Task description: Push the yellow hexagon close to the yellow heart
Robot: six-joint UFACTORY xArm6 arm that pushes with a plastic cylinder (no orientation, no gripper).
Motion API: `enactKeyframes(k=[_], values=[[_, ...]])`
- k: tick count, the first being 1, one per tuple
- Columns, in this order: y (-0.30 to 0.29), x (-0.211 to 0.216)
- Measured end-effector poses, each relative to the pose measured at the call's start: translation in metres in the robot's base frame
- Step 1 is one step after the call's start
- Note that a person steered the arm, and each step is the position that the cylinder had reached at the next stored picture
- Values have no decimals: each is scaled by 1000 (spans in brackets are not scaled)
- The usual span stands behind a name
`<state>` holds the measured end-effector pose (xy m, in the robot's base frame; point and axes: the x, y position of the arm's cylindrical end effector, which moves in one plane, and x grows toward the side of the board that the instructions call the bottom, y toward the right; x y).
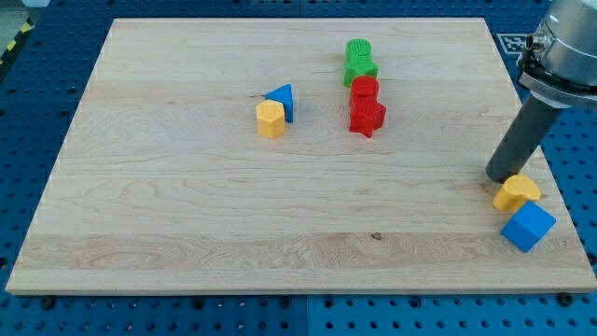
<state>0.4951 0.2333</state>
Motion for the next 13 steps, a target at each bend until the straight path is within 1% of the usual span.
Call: enactKeyframes(k=[2, 3, 4, 6, 7, 8, 9, 10, 11, 13], values=[[-6, 0], [-9, -9], [-47, -24], [-206, -25], [-274, -33], [-319, -60], [-327, -92], [-318, -115], [-296, -113], [-256, -77]])
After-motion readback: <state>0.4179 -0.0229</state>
